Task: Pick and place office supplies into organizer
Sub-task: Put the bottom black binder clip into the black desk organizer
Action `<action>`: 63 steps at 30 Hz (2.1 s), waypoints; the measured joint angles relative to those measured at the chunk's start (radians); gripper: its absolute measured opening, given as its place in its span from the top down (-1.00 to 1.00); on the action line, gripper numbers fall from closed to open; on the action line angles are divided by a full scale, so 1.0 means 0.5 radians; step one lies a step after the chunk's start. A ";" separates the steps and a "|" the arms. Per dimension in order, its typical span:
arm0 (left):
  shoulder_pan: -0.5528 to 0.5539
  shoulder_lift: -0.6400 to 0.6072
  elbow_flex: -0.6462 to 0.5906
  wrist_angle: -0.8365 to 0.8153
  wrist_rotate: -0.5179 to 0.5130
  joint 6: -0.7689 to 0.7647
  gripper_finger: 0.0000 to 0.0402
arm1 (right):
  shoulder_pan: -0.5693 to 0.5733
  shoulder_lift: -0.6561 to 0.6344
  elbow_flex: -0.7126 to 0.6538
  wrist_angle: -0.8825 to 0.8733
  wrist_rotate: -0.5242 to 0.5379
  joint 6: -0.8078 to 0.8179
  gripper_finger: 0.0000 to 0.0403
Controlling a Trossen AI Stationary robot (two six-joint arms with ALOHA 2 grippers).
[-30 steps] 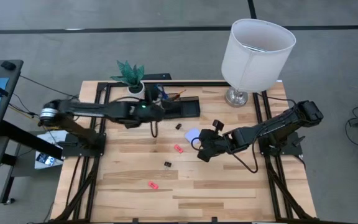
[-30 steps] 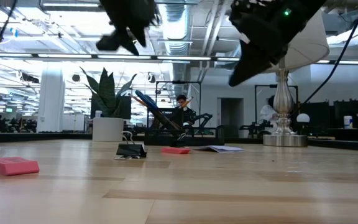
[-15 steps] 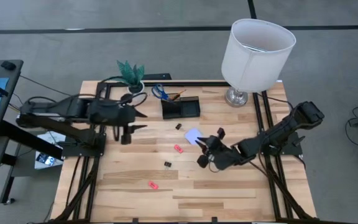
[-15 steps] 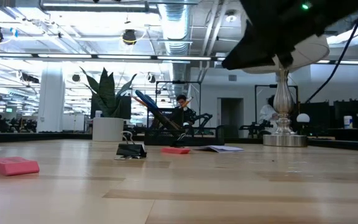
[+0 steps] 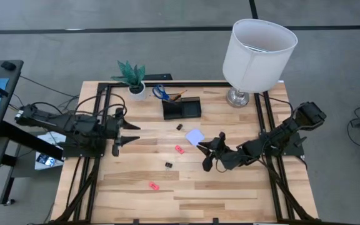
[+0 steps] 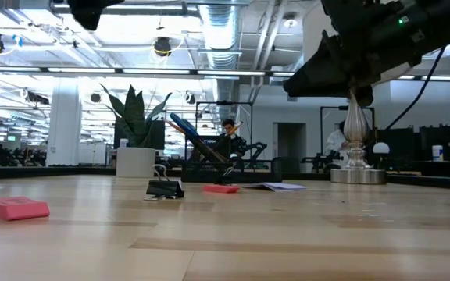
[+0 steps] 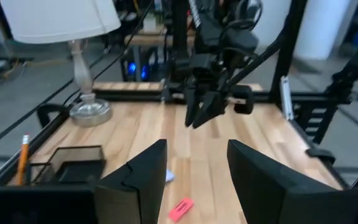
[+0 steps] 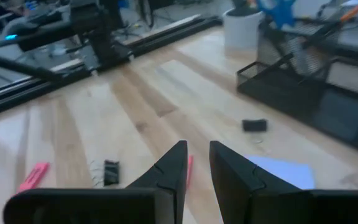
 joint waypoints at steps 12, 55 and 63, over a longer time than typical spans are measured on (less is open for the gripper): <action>-0.069 -0.388 -0.538 0.432 0.003 0.016 0.19 | -0.083 0.476 0.102 0.283 -0.142 -0.032 0.51; -0.491 -0.781 -1.081 0.485 0.365 -0.072 0.19 | 0.029 1.214 0.991 0.358 -0.367 -0.700 0.32; -0.491 -0.782 -1.082 0.480 0.344 -0.075 0.19 | -0.077 1.214 0.997 0.294 -0.534 -0.699 0.32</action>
